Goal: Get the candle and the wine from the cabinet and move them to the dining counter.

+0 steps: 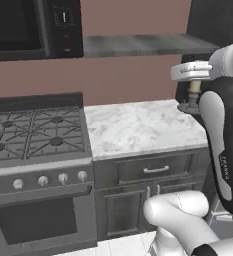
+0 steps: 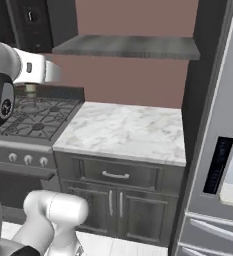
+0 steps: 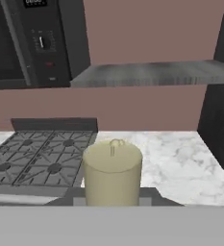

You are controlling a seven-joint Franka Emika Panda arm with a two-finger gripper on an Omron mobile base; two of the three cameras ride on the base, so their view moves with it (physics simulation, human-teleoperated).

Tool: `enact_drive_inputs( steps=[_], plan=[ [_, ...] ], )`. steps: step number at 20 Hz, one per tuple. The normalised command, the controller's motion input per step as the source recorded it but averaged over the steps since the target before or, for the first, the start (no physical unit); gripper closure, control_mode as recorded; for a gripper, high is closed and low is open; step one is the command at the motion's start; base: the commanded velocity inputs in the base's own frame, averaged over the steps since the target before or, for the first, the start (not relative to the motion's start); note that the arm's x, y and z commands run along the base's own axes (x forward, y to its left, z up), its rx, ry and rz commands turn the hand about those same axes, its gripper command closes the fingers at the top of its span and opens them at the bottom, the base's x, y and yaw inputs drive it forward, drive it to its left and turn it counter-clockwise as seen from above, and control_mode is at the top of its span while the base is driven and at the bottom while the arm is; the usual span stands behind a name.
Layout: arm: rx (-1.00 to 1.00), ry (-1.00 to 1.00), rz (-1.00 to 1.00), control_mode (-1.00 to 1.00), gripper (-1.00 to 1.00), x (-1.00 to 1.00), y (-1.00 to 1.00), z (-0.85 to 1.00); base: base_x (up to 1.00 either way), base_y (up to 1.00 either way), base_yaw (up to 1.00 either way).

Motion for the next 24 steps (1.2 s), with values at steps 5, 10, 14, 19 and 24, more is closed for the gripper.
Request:
enact_drive_inputs(
  steps=[5, 10, 14, 19, 24],
  plan=[
    [0.00, 0.00, 0.00, 1.00, 1.00, 0.00, 0.00, 0.00, -0.66, 0.77, 0.71],
    [0.00, 0.00, 0.00, 1.00, 1.00, 0.00, 0.00, 0.00, -0.40, 0.52, 0.92],
    [0.00, 0.00, 0.00, 1.00, 1.00, 0.00, 0.00, 0.00, -0.03, 0.10, 0.95],
    [0.00, 0.00, 0.00, 1.00, 1.00, 0.00, 0.00, 0.00, 0.10, -0.07, 0.95],
    [0.00, 0.00, 0.00, 1.00, 1.00, 0.00, 0.00, 0.00, 0.39, -0.20, 0.86]
  ],
)
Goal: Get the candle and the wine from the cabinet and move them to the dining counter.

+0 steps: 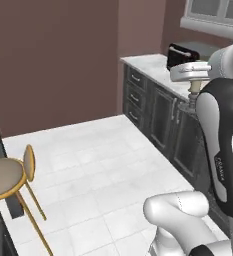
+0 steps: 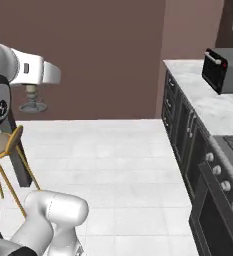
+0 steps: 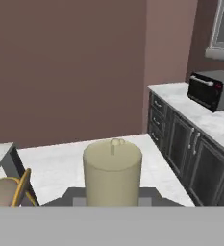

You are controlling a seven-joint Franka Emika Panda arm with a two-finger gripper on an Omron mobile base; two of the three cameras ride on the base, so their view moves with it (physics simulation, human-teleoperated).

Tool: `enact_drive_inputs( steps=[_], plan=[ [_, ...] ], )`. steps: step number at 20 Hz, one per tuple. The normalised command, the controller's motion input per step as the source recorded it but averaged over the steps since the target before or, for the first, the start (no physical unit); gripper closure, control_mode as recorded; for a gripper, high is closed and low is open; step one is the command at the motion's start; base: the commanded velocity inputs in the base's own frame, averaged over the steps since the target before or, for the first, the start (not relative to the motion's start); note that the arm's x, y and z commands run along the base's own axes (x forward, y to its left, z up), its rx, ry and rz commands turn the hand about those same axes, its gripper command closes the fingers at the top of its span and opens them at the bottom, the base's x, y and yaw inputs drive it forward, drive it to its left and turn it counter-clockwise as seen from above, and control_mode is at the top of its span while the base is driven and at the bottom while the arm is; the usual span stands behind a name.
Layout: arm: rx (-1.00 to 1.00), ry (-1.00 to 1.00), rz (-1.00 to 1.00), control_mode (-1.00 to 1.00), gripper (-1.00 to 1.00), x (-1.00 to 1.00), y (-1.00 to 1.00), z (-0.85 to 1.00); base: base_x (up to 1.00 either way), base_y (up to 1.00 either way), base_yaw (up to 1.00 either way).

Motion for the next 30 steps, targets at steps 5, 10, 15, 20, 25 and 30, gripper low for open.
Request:
enact_drive_inputs(
  steps=[5, 10, 15, 20, 25, 30],
  plan=[
    [0.00, 0.00, 0.00, 1.00, 1.00, 0.00, 0.00, 0.00, 0.59, -0.28, 0.80],
    [0.00, 0.00, 0.00, 1.00, 1.00, 0.00, 0.00, 0.00, 0.71, -0.36, 0.76],
    [0.00, 0.00, 0.00, 1.00, 1.00, 0.00, 0.00, 0.00, 0.50, -0.81, 0.61],
    [0.00, 0.00, 0.00, 1.00, 1.00, 0.00, 0.00, 0.00, 0.41, -0.94, 0.56],
    [0.00, 0.00, 0.00, 1.00, 1.00, 0.00, 0.00, 0.00, 0.48, -0.84, 0.56],
    [0.00, 0.00, 0.00, 1.00, 1.00, 0.00, 0.00, 0.00, 0.46, -0.36, 0.71]
  ],
)
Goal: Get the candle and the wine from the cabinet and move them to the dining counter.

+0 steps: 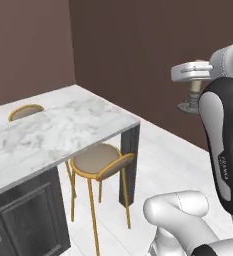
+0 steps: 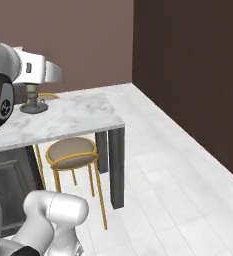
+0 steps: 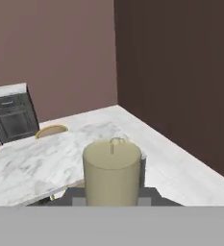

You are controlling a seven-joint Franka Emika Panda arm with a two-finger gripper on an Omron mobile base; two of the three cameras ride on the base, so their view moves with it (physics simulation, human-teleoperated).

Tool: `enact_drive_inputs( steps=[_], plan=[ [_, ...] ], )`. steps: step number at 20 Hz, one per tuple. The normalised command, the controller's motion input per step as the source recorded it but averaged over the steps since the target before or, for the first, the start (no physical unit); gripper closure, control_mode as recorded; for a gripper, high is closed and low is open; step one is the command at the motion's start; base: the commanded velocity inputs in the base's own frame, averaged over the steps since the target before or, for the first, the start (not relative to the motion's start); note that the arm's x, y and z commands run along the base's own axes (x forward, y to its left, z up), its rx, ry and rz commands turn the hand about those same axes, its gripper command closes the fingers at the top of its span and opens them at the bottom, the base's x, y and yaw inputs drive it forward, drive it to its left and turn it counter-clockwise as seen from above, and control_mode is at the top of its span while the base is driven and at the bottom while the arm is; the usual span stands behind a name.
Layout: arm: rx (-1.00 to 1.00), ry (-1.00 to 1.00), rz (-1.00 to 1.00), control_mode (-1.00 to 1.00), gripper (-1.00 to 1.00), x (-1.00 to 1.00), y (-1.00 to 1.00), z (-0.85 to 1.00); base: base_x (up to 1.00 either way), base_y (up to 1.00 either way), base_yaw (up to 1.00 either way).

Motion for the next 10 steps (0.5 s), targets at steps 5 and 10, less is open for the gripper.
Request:
enact_drive_inputs(
  steps=[5, 10],
  plan=[
    [0.00, 0.00, 0.00, 1.00, 1.00, 0.00, 0.00, 0.00, 0.41, -0.07, 0.81],
    [0.00, 0.00, 0.00, 1.00, 1.00, 0.00, 0.00, 0.00, 0.31, -0.18, 0.76]
  ],
)
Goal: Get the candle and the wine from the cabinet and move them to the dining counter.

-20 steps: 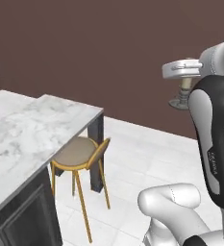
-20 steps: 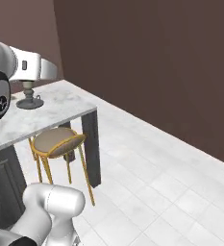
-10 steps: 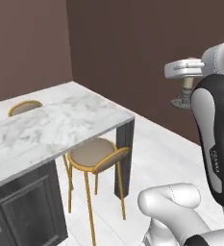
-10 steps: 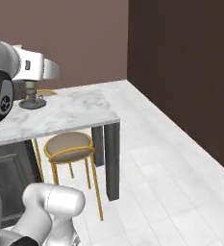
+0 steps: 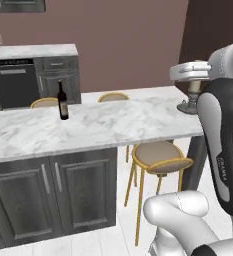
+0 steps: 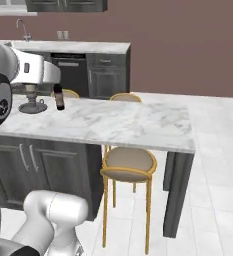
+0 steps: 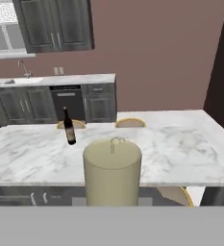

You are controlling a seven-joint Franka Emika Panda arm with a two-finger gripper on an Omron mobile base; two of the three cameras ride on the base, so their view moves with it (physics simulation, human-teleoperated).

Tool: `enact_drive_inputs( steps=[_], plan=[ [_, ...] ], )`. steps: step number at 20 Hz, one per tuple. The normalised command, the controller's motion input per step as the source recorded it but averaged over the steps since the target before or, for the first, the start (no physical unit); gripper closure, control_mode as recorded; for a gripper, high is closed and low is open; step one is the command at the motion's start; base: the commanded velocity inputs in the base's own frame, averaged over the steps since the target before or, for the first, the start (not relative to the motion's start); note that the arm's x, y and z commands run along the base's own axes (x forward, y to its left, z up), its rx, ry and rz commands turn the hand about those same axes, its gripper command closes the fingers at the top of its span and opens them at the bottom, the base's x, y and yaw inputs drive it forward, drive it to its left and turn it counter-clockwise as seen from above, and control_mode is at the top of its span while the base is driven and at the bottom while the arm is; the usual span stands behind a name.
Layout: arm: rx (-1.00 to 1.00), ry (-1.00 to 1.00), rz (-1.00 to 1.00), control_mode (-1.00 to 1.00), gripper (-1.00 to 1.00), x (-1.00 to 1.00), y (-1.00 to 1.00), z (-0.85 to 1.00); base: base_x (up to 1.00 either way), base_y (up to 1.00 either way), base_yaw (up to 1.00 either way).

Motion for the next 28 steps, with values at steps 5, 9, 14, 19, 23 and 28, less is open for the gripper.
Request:
enact_drive_inputs(
  steps=[5, 9, 14, 19, 23, 28],
  plan=[
    [0.00, 0.00, 0.00, 1.00, 1.00, 0.00, 0.00, 0.00, 0.31, -0.43, 0.46],
    [0.00, 0.00, 0.00, 1.00, 1.00, 0.00, 0.00, 0.00, 0.45, -0.27, 0.13],
    [0.00, 0.00, 0.00, 1.00, 1.00, 0.00, 0.00, 0.00, 0.55, -0.45, 0.01],
    [0.00, 0.00, 0.00, 1.00, 1.00, 0.00, 0.00, 0.00, 0.57, -0.41, -0.01],
    [0.00, 0.00, 0.00, 1.00, 1.00, 0.00, 0.00, 0.00, 0.25, -0.57, -0.09],
    [0.00, 0.00, 0.00, 1.00, 1.00, 0.00, 0.00, 0.00, 0.24, -0.53, -0.10]
  ],
)
